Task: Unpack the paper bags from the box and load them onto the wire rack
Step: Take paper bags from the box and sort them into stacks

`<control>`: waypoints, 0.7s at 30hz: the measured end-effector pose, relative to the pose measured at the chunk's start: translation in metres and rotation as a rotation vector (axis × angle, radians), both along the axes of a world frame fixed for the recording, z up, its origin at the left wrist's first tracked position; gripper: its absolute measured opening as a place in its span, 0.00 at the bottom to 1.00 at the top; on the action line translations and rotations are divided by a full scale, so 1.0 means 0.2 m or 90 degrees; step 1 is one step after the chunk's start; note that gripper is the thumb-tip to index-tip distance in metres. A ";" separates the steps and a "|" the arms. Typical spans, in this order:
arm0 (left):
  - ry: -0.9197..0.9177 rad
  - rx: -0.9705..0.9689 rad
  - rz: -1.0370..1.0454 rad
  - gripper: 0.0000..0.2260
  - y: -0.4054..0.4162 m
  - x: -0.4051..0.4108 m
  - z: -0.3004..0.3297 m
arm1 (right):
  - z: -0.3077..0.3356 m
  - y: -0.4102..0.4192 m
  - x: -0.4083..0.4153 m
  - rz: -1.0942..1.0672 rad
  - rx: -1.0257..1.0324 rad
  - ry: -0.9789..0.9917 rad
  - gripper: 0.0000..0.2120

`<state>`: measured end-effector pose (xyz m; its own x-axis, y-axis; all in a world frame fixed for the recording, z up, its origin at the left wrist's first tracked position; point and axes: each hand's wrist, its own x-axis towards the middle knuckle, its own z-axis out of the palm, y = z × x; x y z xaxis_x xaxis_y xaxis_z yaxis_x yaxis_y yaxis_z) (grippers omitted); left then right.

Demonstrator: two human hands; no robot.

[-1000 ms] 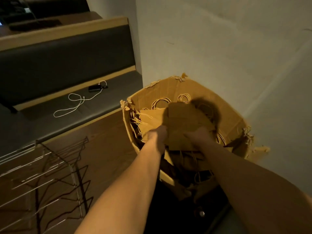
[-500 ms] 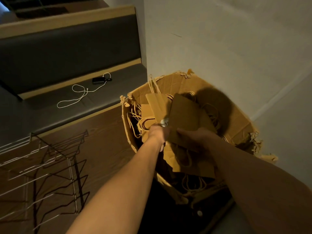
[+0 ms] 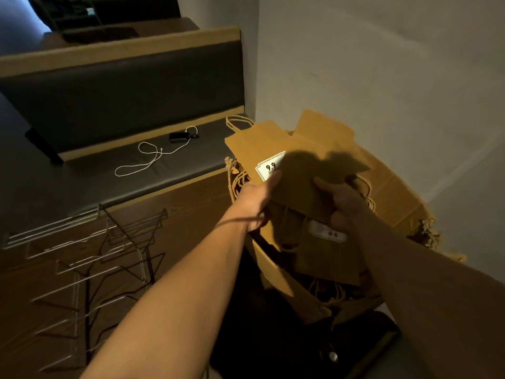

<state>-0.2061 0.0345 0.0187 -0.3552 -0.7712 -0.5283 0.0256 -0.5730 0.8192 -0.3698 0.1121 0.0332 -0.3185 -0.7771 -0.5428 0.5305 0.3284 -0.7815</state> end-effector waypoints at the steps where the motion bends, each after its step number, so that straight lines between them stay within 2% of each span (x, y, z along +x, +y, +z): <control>1: -0.051 -0.035 -0.046 0.48 -0.01 0.03 0.02 | 0.02 -0.01 0.02 -0.002 -0.009 -0.004 0.09; 2: -0.078 -0.057 -0.088 0.45 -0.01 0.07 0.08 | 0.04 -0.02 0.03 -0.005 -0.010 -0.005 0.10; 4: -0.047 -0.020 -0.172 0.29 0.00 0.13 0.17 | 0.07 -0.05 0.05 -0.015 -0.001 0.023 0.10; 5: -0.069 -0.020 -0.211 0.24 0.00 0.14 0.19 | 0.09 -0.06 0.07 -0.030 0.004 0.045 0.10; 7: -0.206 -0.063 -0.267 0.21 0.02 0.16 0.21 | 0.09 -0.09 0.09 -0.064 0.047 0.105 0.13; 9: -0.299 -0.059 -0.339 0.17 0.06 0.19 0.22 | 0.07 -0.10 0.11 -0.045 0.127 0.254 0.18; 10: -0.305 -0.049 -0.347 0.14 0.07 0.21 0.20 | 0.06 -0.11 0.12 -0.003 0.177 0.340 0.21; 13: -0.239 -0.058 -0.263 0.10 0.09 0.25 0.16 | 0.05 -0.10 0.18 0.035 0.425 0.575 0.45; 14: -0.210 -0.063 -0.223 0.10 0.10 0.27 0.16 | 0.07 -0.10 0.22 0.048 0.435 0.645 0.44; 18: -0.183 -0.139 -0.099 0.09 0.09 0.39 0.14 | 0.12 -0.16 0.47 0.144 0.214 0.709 0.20; 21: -0.291 -0.192 -0.047 0.09 0.08 0.60 0.13 | 0.12 -0.19 0.77 0.198 0.081 0.715 0.15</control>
